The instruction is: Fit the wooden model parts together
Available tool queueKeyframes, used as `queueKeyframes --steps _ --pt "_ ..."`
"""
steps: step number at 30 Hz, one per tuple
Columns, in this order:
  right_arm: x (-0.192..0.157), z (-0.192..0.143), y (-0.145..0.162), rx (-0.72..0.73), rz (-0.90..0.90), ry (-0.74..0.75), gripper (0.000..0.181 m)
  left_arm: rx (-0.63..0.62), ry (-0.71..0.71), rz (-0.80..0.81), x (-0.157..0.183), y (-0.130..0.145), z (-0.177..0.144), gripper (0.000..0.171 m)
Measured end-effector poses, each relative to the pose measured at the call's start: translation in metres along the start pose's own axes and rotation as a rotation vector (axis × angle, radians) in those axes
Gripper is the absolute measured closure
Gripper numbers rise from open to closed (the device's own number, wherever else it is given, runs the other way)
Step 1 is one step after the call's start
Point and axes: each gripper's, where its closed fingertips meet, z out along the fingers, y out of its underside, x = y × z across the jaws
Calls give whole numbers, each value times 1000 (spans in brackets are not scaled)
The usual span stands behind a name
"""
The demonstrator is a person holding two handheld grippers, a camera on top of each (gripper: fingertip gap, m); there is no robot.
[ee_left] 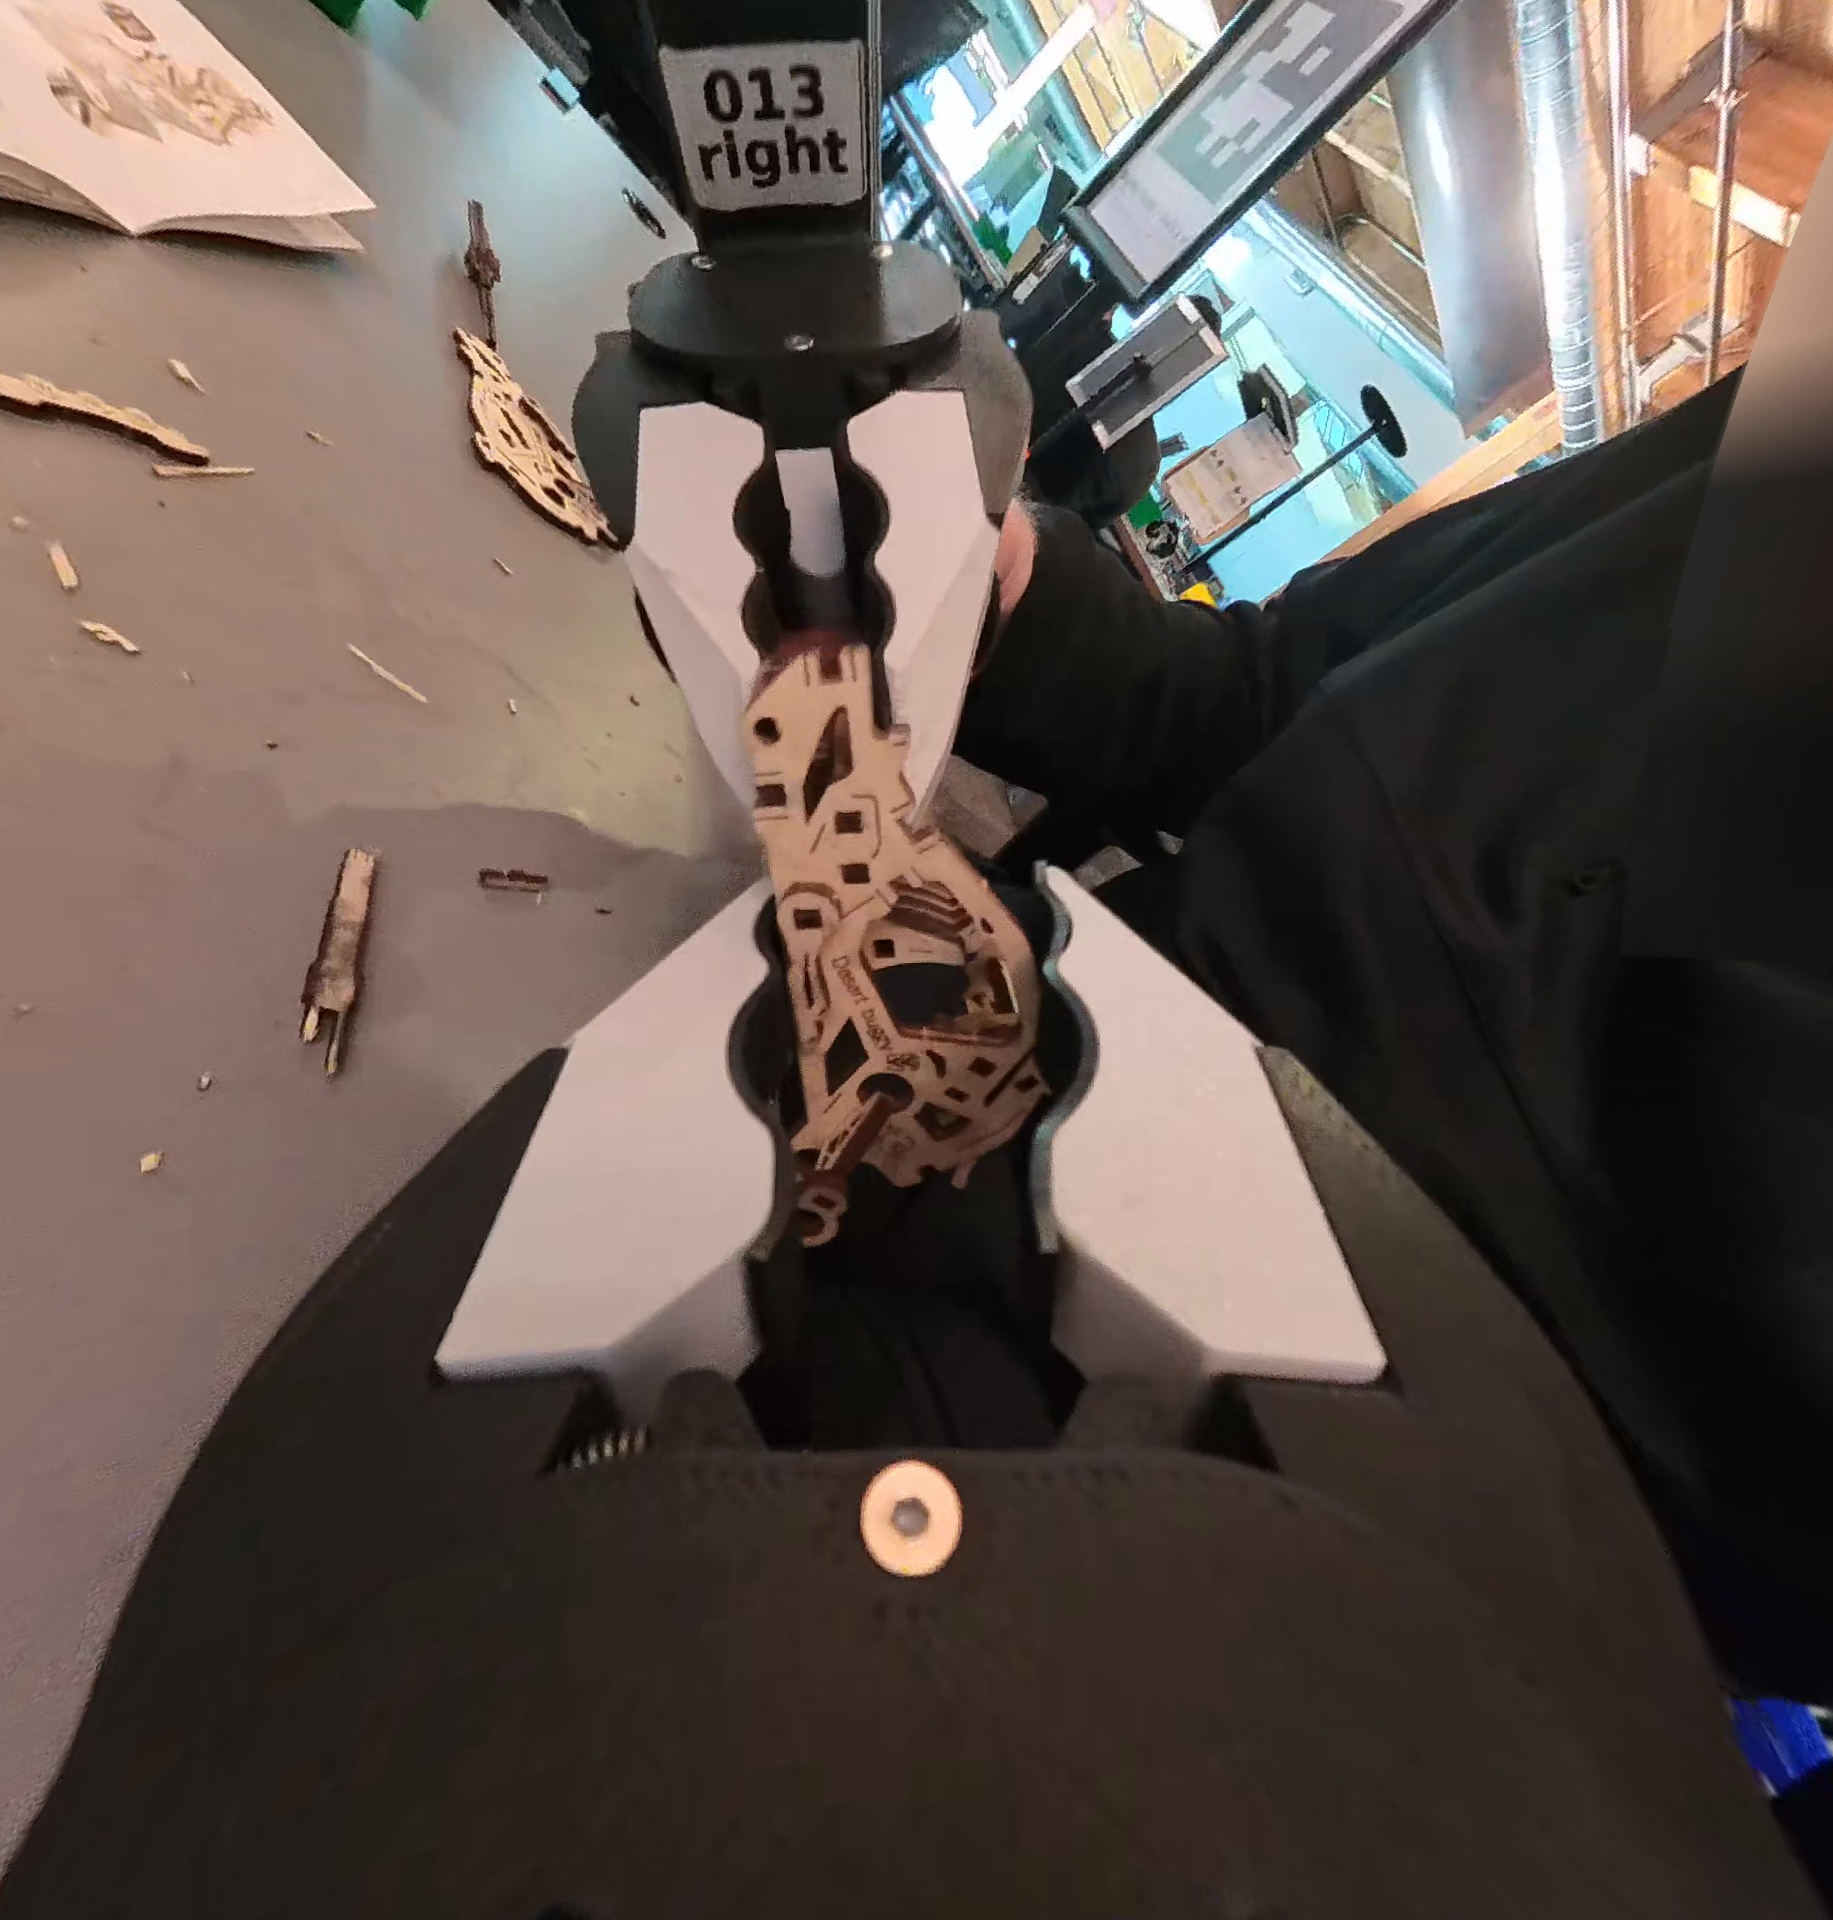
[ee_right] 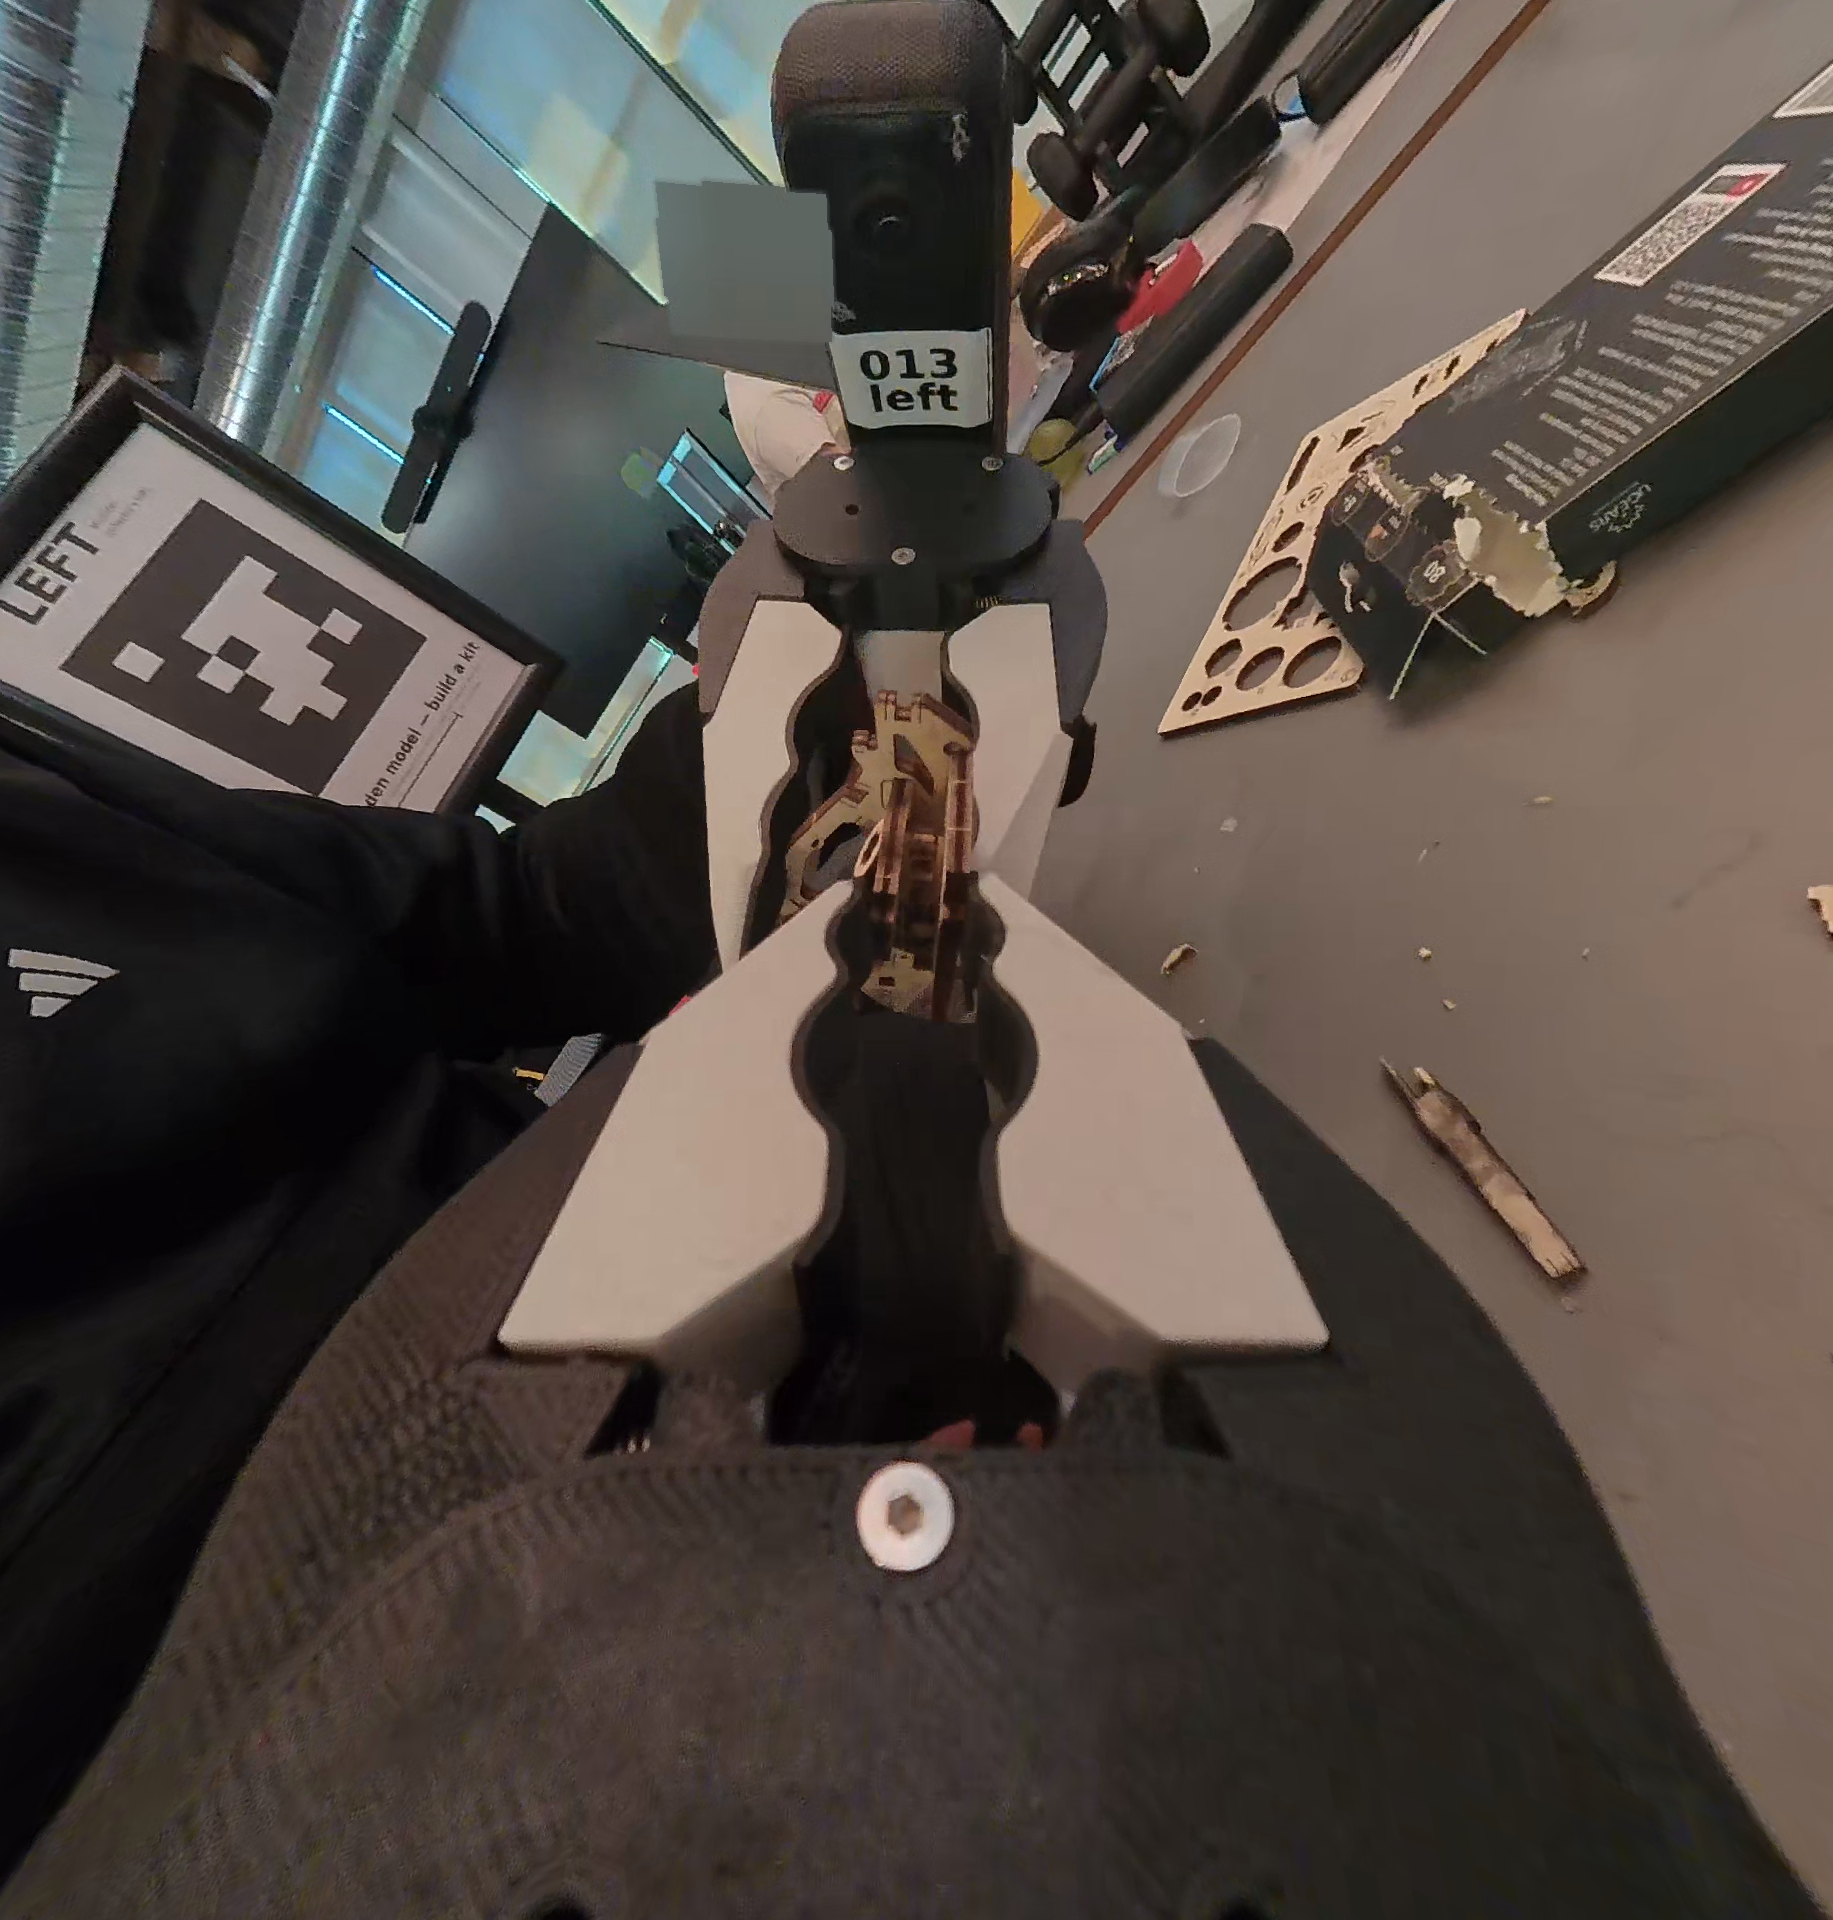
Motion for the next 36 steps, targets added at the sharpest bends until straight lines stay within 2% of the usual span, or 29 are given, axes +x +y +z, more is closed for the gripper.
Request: queueKeyframes --steps 6,8,11,14,19,21,27,36 --pt "4 -2 -3 24 25 1 167 43 -33 -11 -7 -5 -1 131" --pt "7 -5 -8 49 31 18 157 39 -63 -23 -13 -3 -3 131" --pt "19 -11 -9 42 -36 120 153 79 -90 -35 -17 -7 -6 131" --pt "19 -9 -9 61 15 94 148 74 -111 -26 -19 -6 -5 131" --pt "20 -1 -7 60 48 68 149 53 -130 -17 -21 -3 1 131" --pt "20 1 -3 38 23 80 162 60 -134 -22 -21 -3 1 131" --pt "15 -2 -6 61 36 43 164 90 -100 -38 -17 -8 2 131" --pt "13 -5 -6 57 71 24 163 62 -125 -62 -15 -7 4 131"
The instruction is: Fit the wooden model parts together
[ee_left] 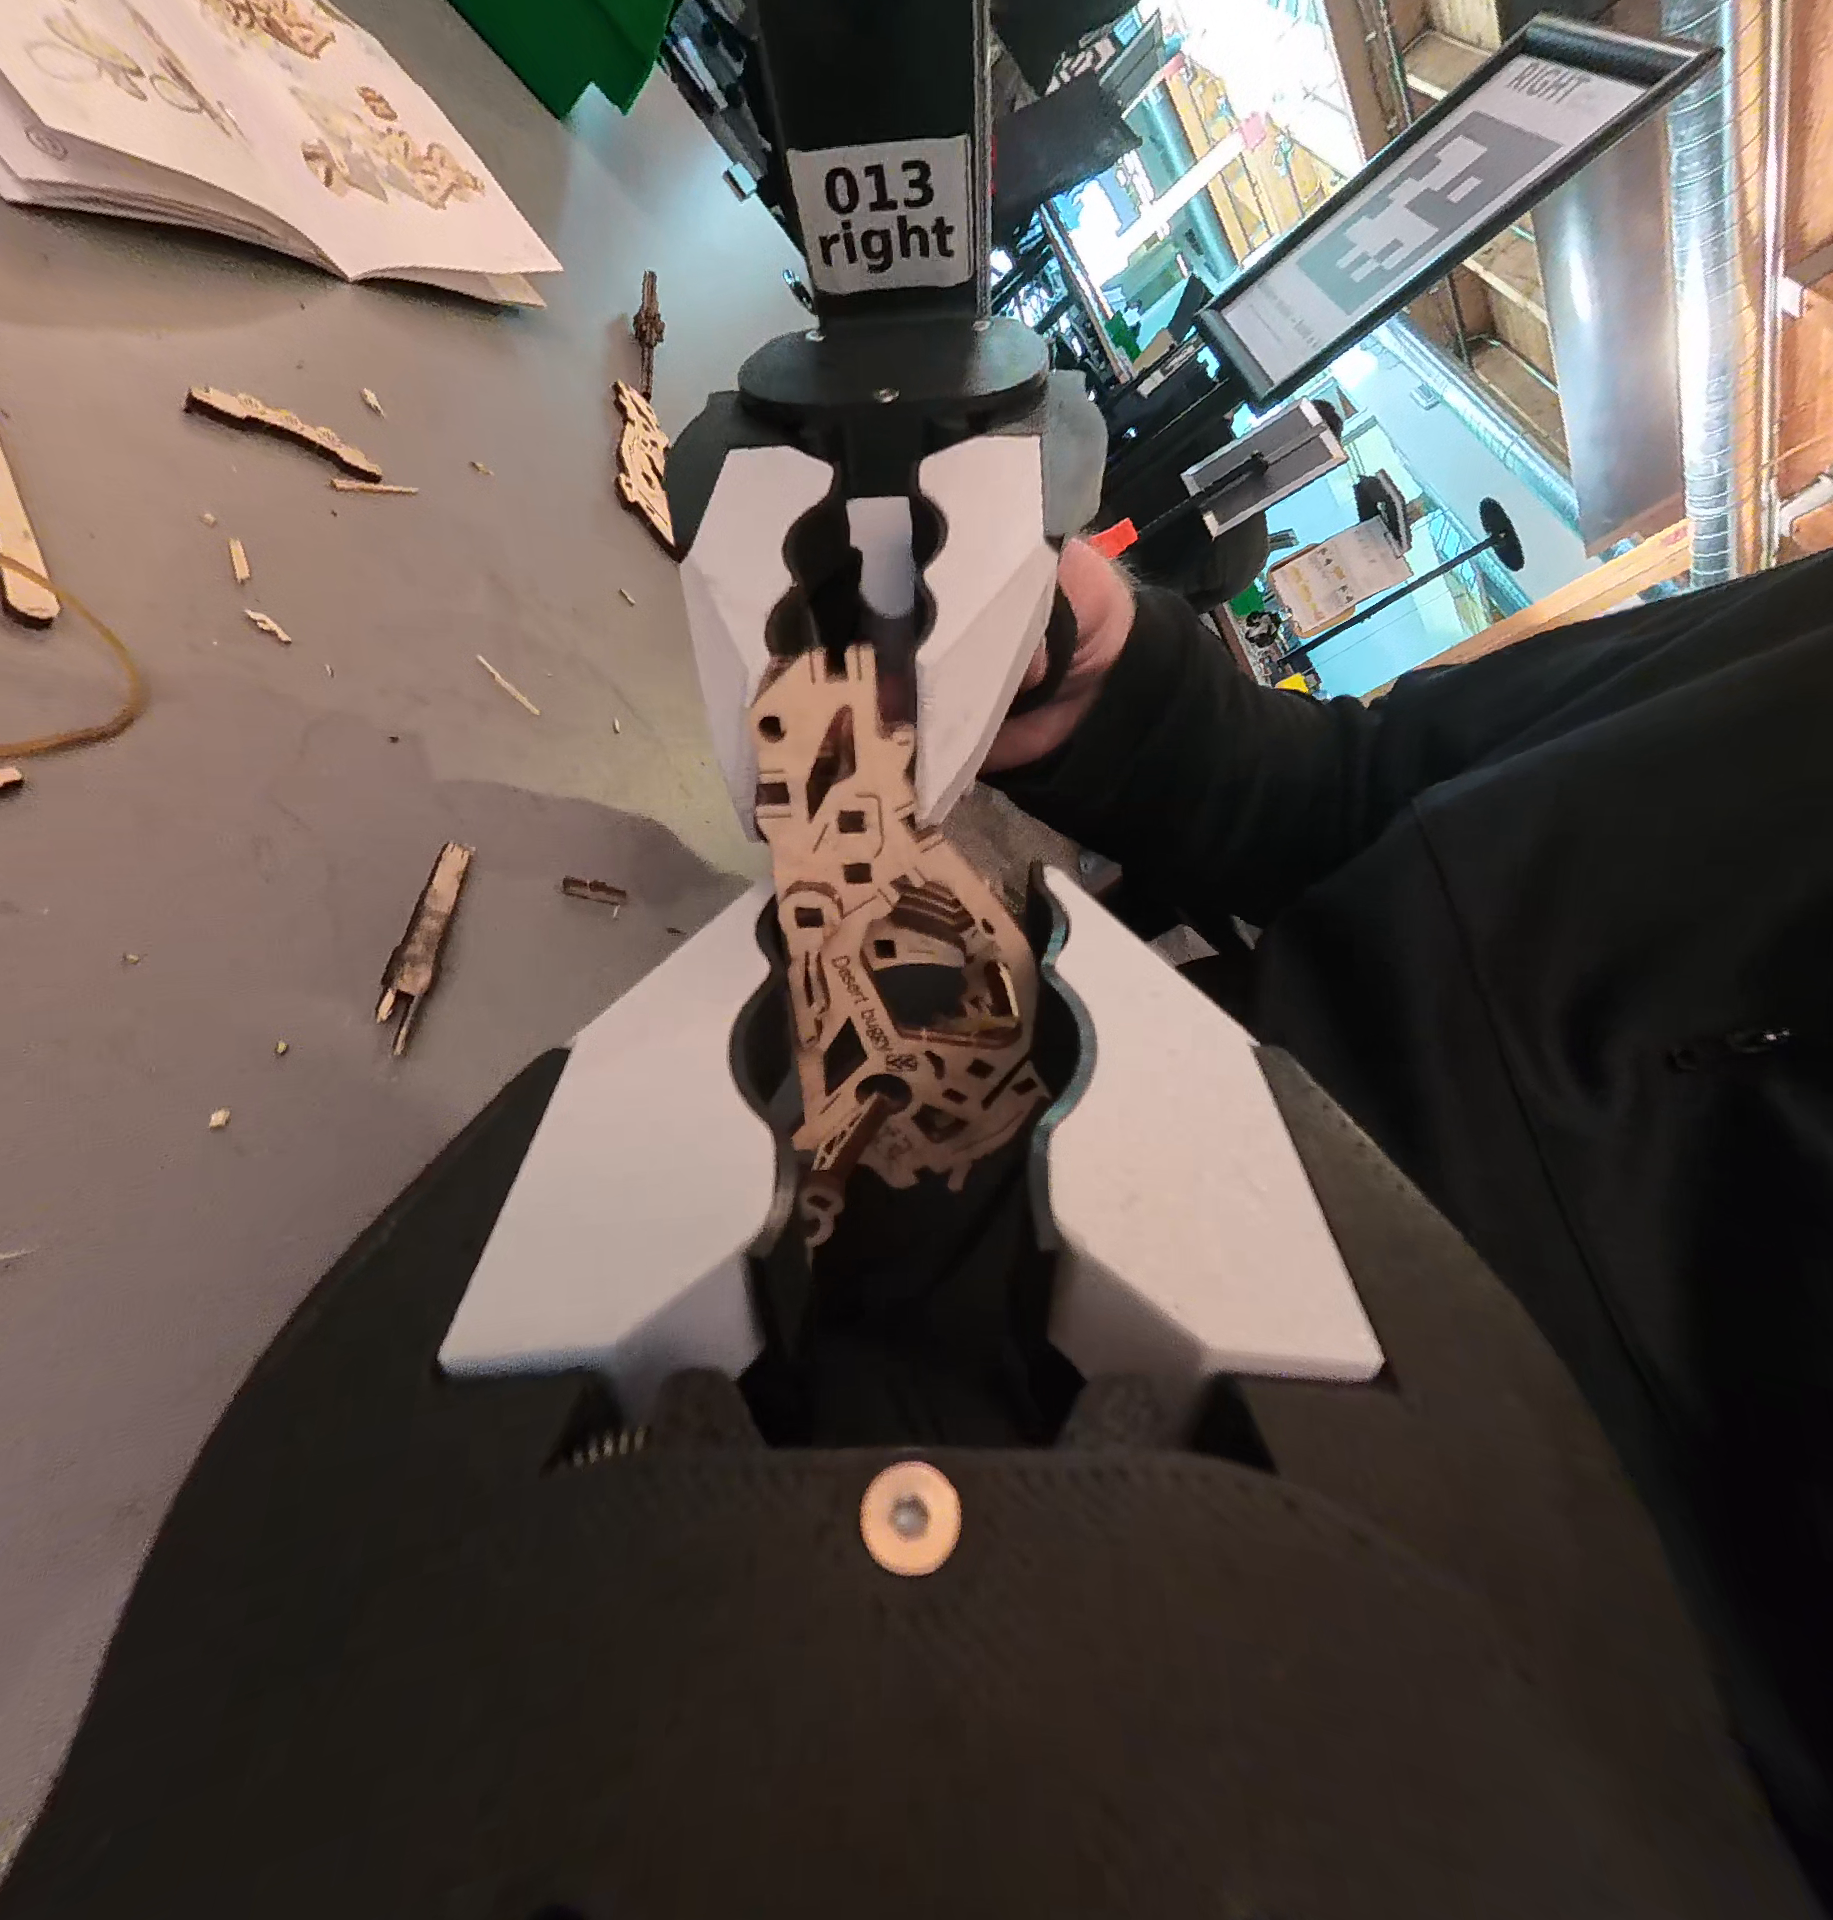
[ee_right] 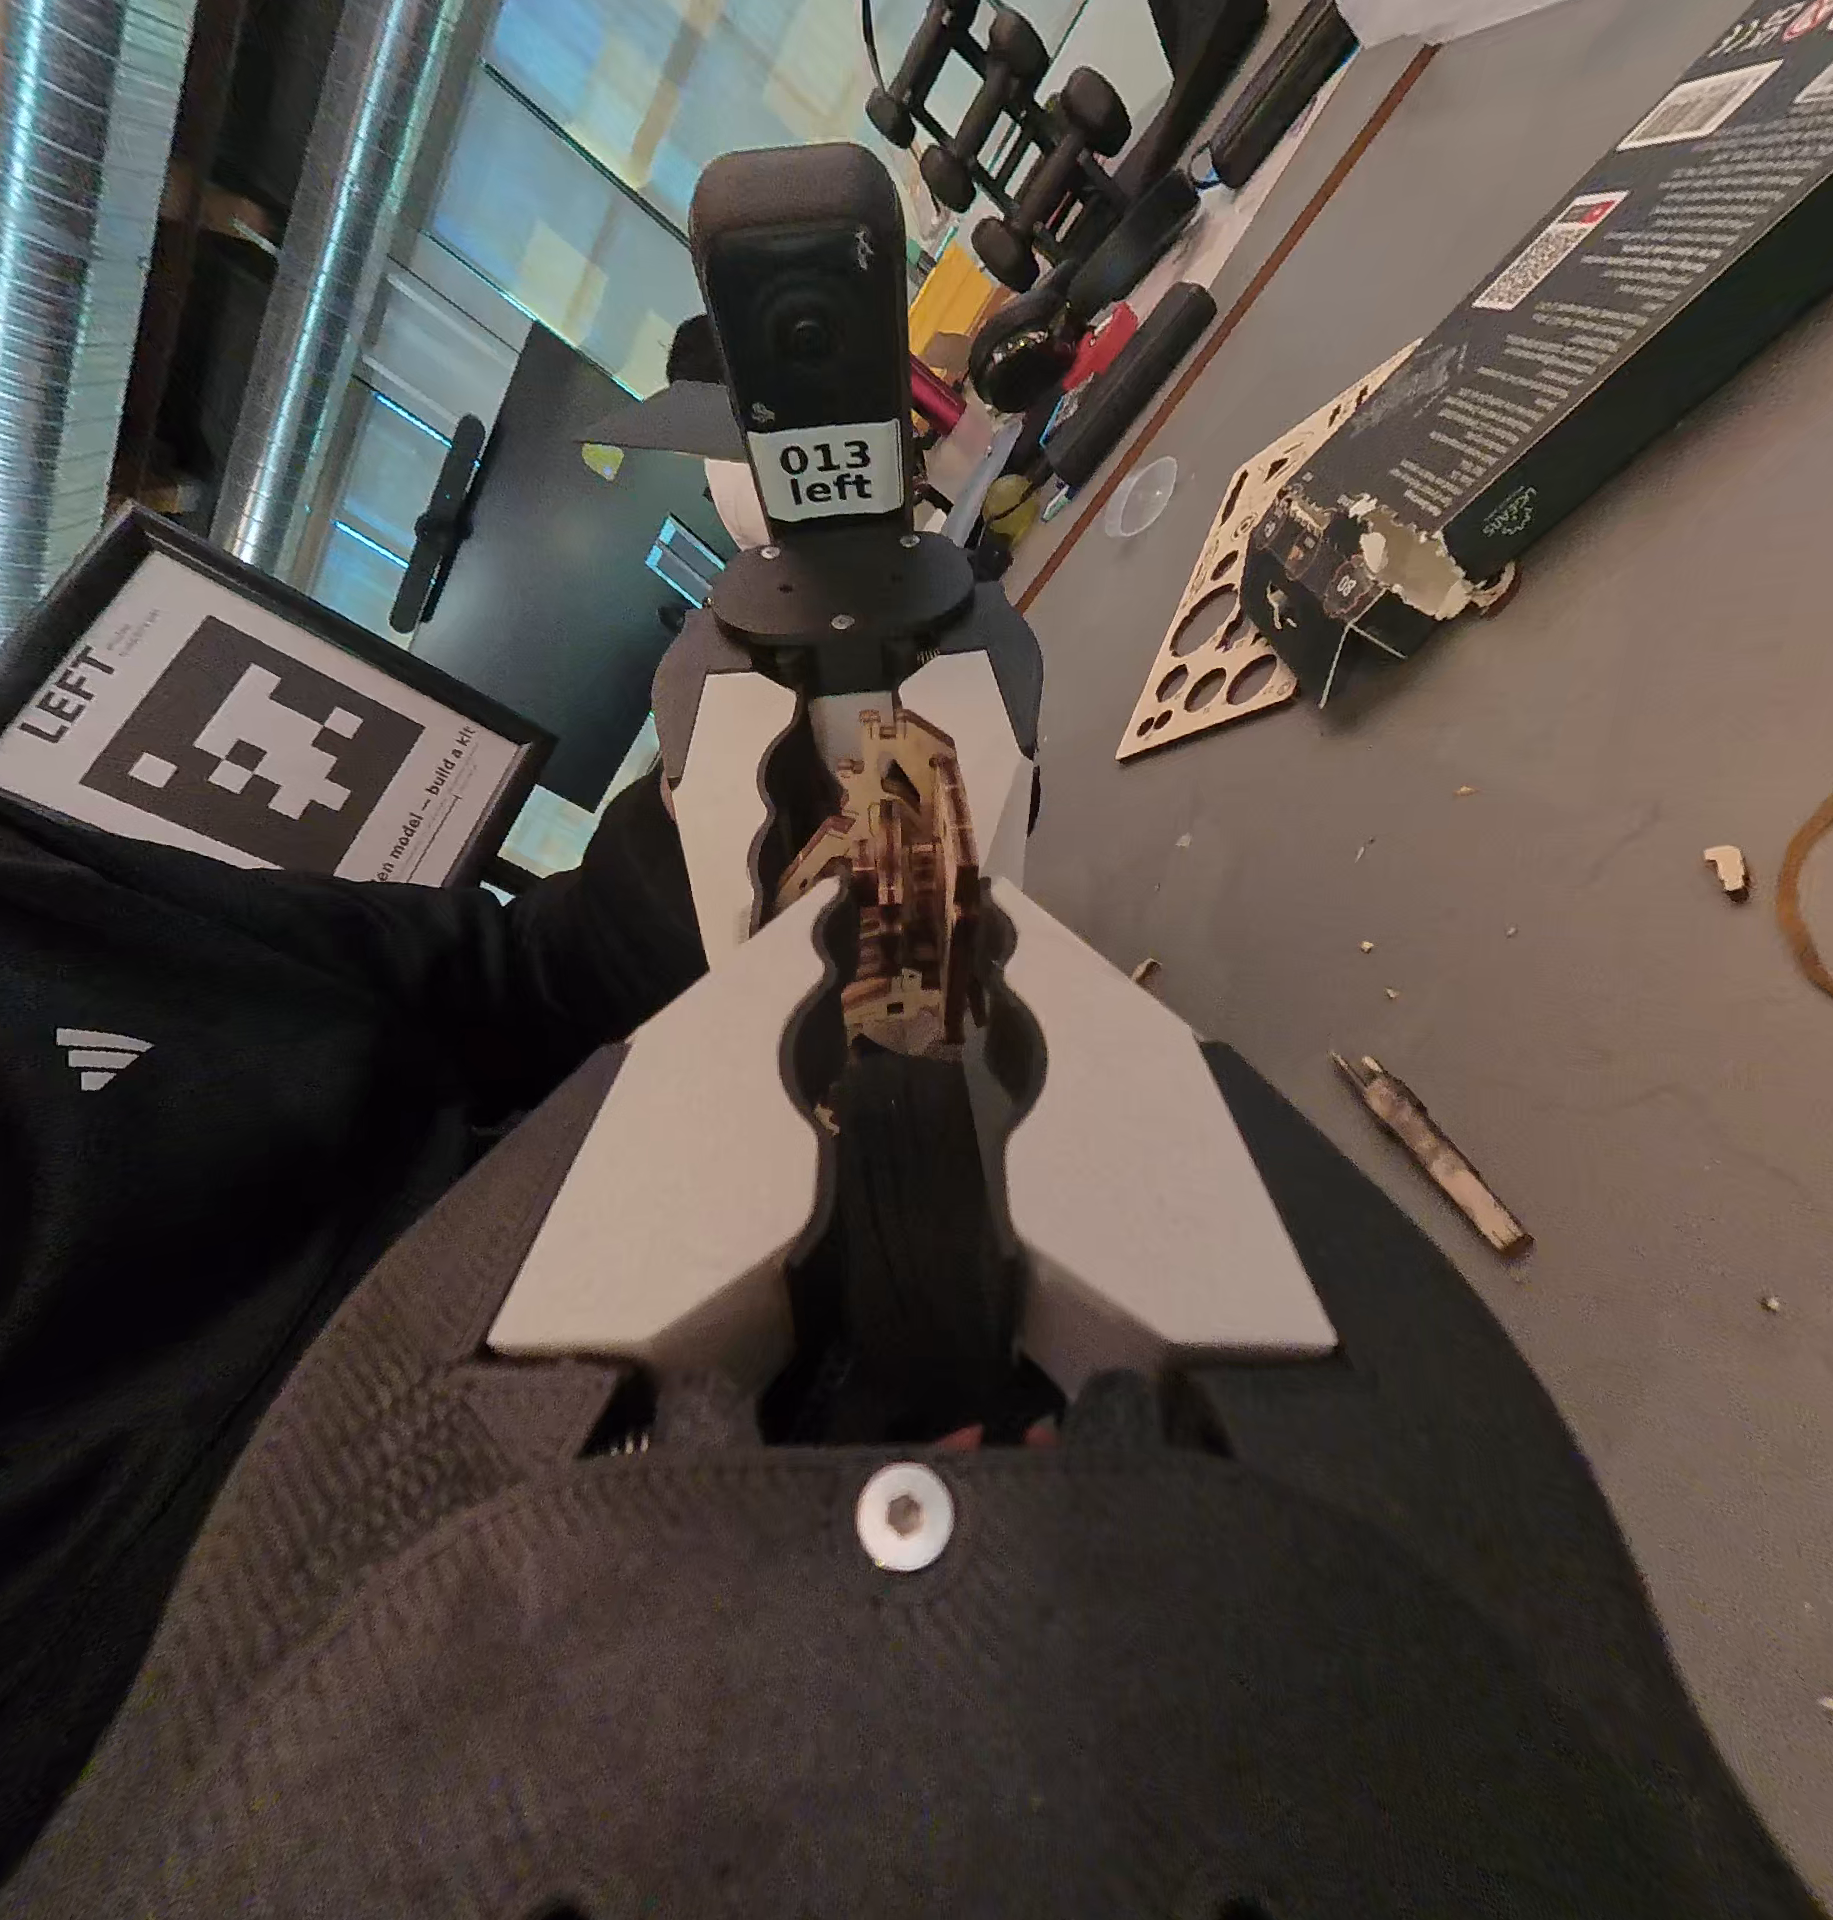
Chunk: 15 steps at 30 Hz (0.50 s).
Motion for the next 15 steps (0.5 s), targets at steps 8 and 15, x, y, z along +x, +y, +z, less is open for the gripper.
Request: queueKeyframes --steps 8,15 --pt "0 0 9 -88 18 -1 163 -83 -44 -4 0 7 -1 131" --pt "2 2 14 -111 88 -28 163 -144 -104 12 -4 13 -2 131"
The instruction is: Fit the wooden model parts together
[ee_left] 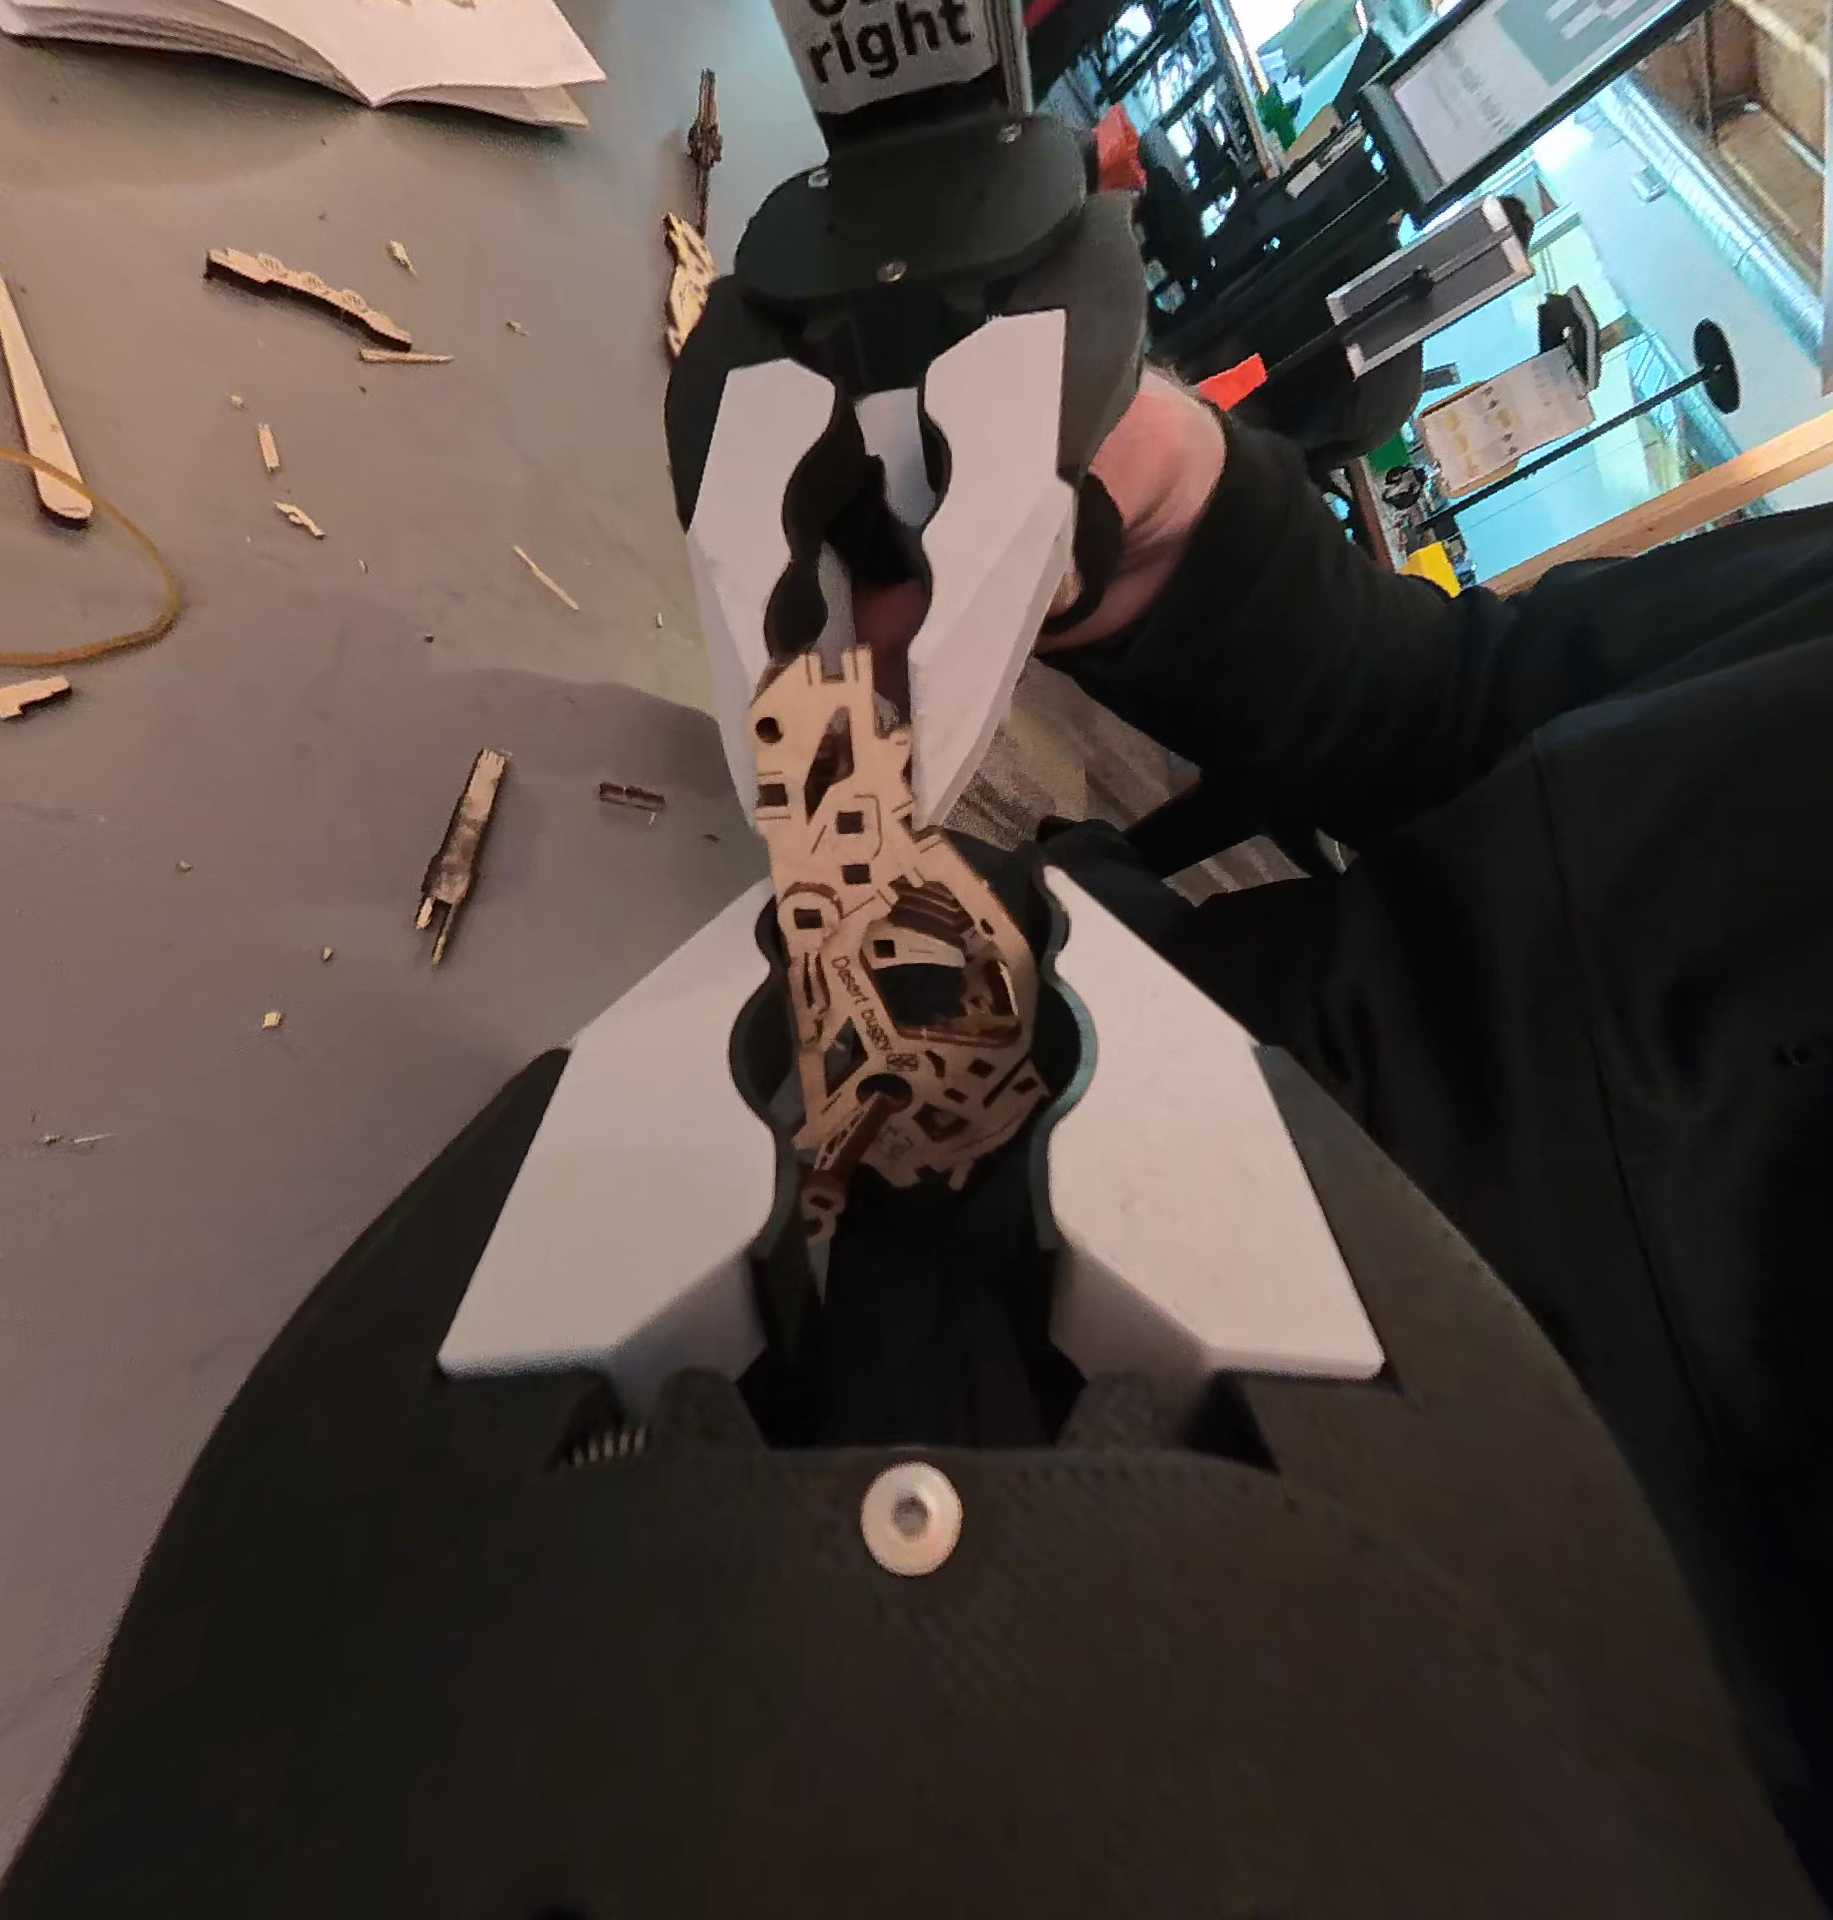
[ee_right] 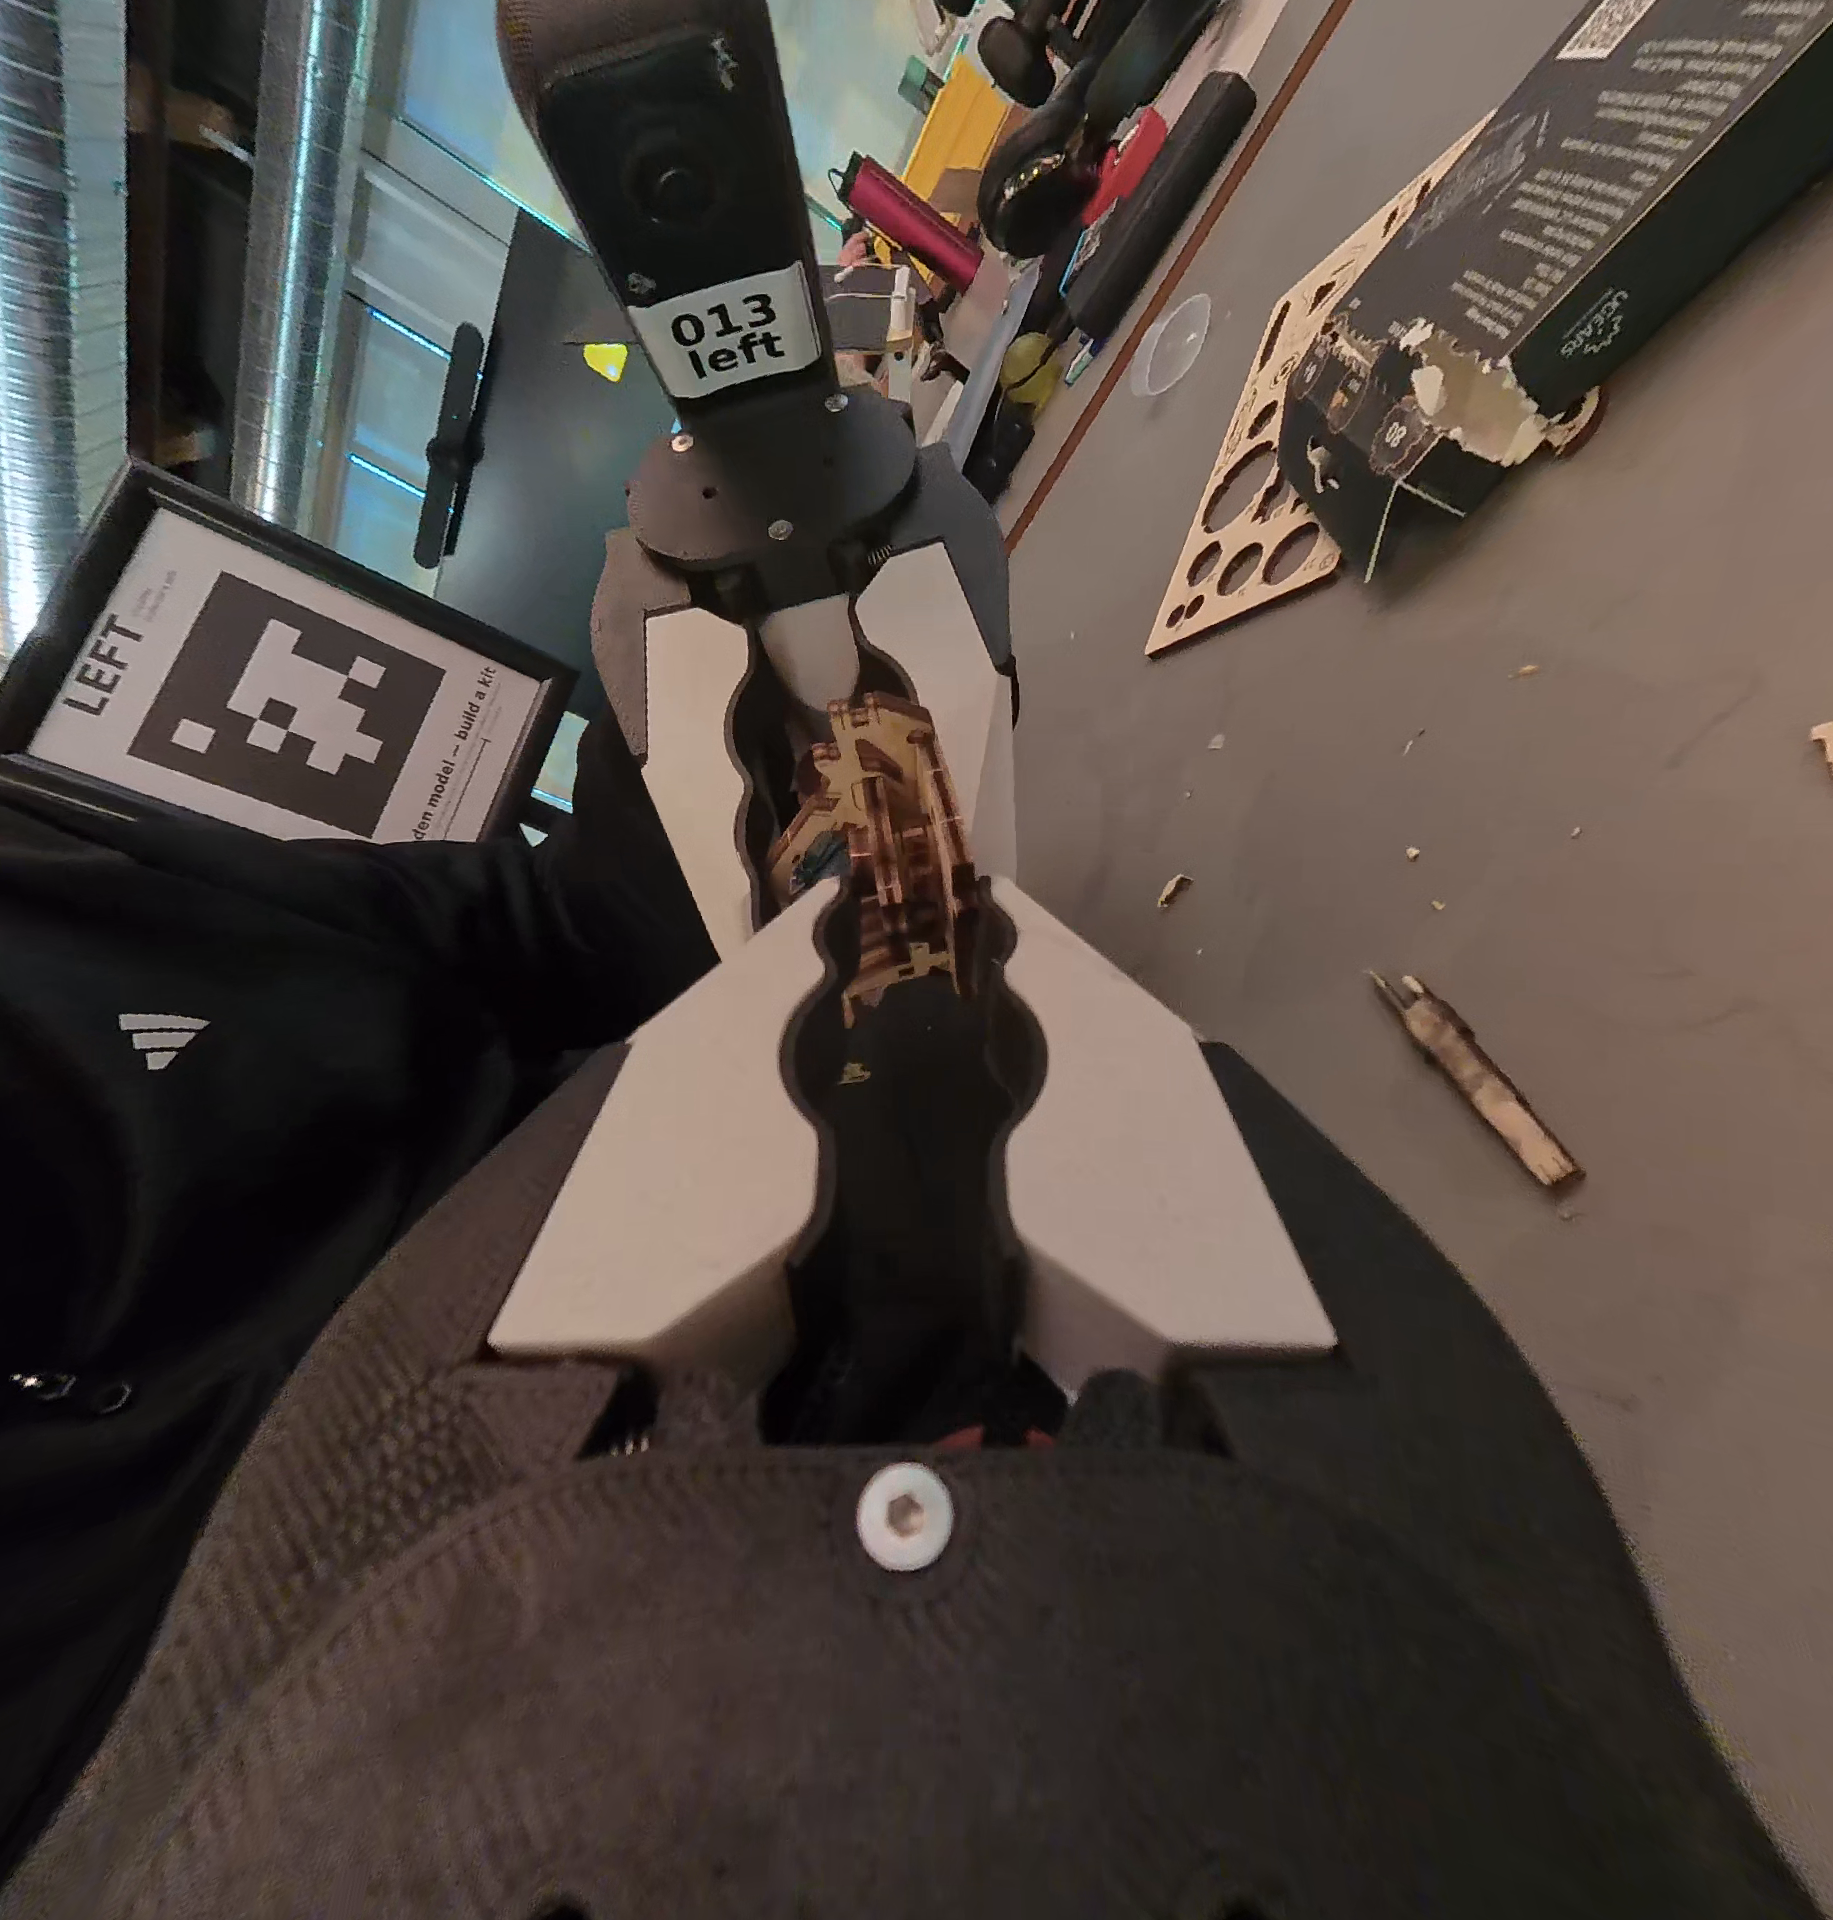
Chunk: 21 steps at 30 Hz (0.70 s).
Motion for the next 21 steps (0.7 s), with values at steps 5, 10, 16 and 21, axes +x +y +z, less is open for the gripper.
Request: queueKeyframes --steps 5,10,16,21 --pt "1 2 6 -33 43 -22 162 -68 -44 29 -2 7 2 131" --pt "4 1 9 -59 69 -35 162 -87 -67 25 -5 9 3 131" --pt "8 -1 6 -48 56 -1 153 -43 -16 -17 -1 5 3 131" --pt "6 -1 6 -51 46 14 147 -32 7 -36 0 5 3 131"
